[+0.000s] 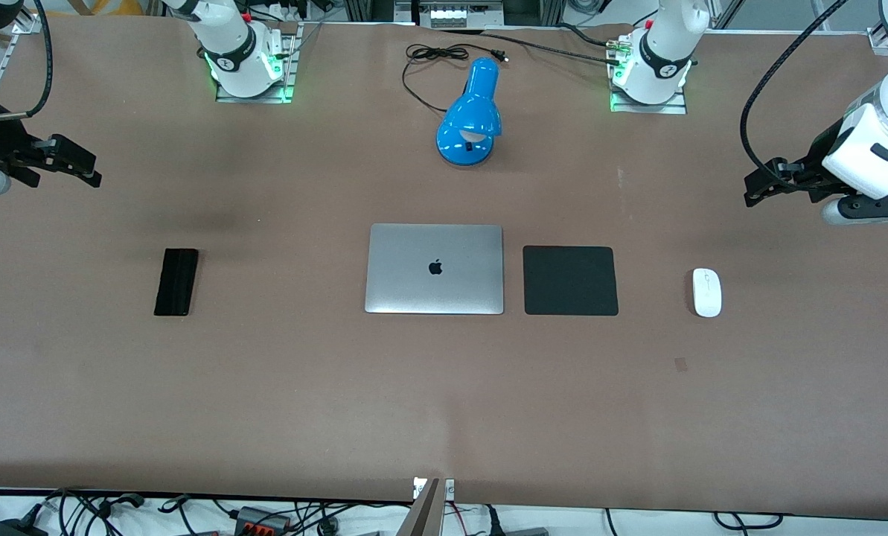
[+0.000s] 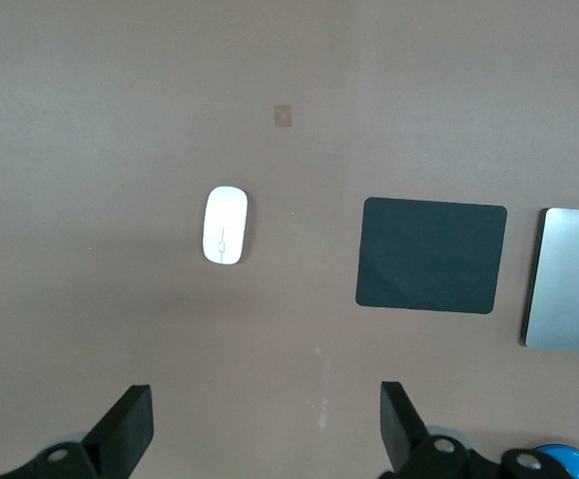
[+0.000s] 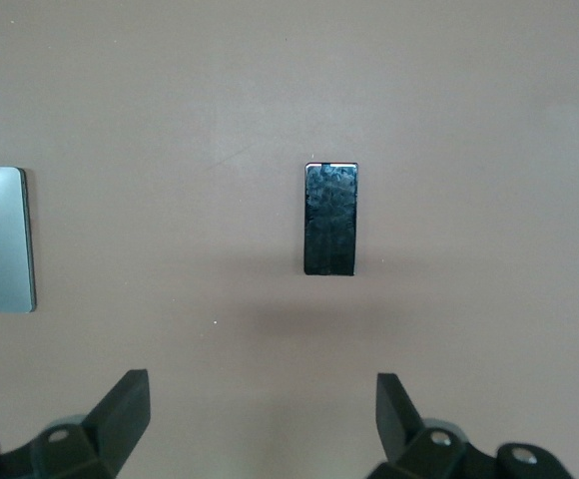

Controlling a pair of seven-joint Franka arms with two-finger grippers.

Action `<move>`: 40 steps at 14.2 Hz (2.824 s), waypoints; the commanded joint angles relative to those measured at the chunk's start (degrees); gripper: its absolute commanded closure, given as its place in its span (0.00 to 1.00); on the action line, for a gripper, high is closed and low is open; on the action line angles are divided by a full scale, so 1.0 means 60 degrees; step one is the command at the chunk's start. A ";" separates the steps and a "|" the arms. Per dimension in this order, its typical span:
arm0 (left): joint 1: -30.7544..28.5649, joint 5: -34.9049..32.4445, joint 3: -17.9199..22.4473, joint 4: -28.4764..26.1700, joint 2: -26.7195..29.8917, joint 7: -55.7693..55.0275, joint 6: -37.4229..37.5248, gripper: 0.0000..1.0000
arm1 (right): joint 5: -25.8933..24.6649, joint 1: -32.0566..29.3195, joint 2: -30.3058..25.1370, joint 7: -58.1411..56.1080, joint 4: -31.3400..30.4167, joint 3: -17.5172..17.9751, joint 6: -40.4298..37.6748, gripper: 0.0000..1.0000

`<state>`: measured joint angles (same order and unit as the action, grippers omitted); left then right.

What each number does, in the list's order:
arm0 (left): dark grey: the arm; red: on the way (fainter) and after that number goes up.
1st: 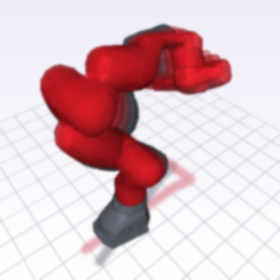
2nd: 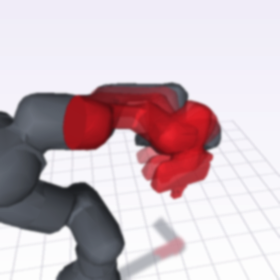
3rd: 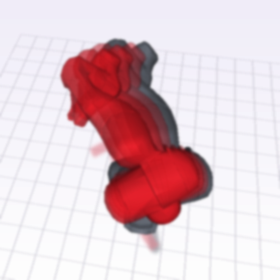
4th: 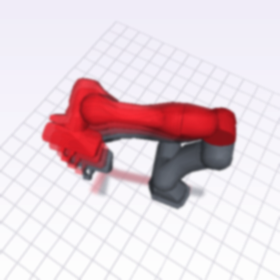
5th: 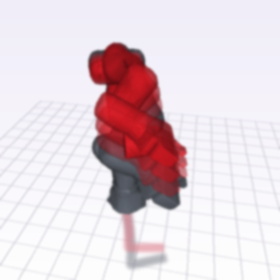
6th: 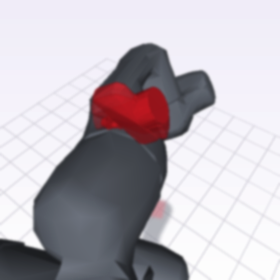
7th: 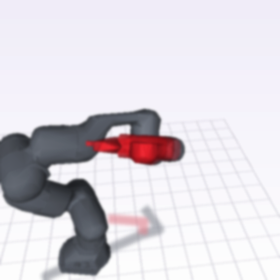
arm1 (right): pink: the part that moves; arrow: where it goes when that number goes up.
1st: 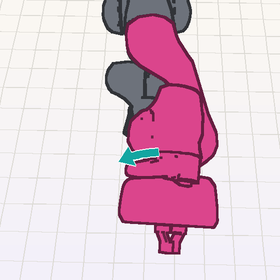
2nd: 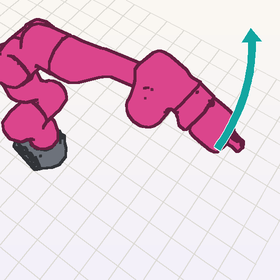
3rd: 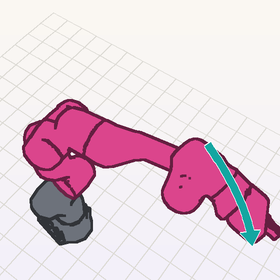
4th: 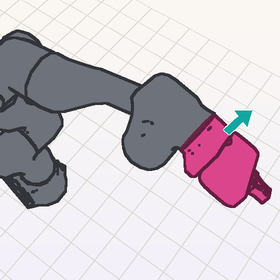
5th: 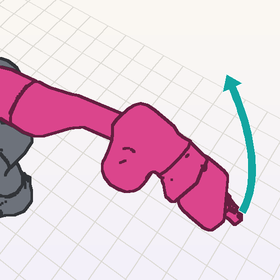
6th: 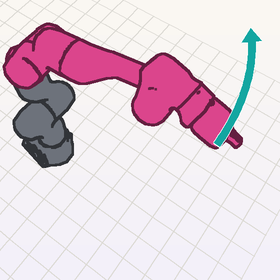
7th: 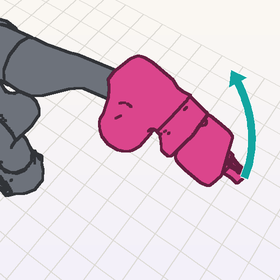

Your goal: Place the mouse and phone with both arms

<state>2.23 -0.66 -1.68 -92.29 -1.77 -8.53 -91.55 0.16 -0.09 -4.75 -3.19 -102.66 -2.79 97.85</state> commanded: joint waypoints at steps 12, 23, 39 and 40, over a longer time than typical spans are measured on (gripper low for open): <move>-0.0035 -0.0008 0.0045 0.0686 -0.0421 0.0104 0.0418 0.00 | -0.0114 -0.0176 0.1199 -0.0010 -0.0204 0.0069 0.0491 0.00; -0.0430 -0.0036 0.0148 0.0894 -0.1753 0.0176 0.1269 0.00 | -0.0466 -0.0410 0.4598 0.0106 -0.0204 -0.0107 0.3465 0.00; -0.1484 -0.0124 0.0148 -0.3264 -0.4201 0.2138 -0.7088 0.00 | -0.0466 -0.0469 0.6430 0.0971 -0.0409 -0.0107 0.4712 0.00; -0.1644 -0.0298 0.0148 -0.3600 -0.4333 0.2342 -0.8052 0.00 | -0.0466 -0.0484 0.6474 0.0971 -0.0409 -0.0107 0.4697 0.00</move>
<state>-6.22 -0.98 -0.70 -110.49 -26.75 2.59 -131.77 -1.74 -2.75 33.83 1.61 -104.92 -3.78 125.52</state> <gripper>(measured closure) 0.000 0.000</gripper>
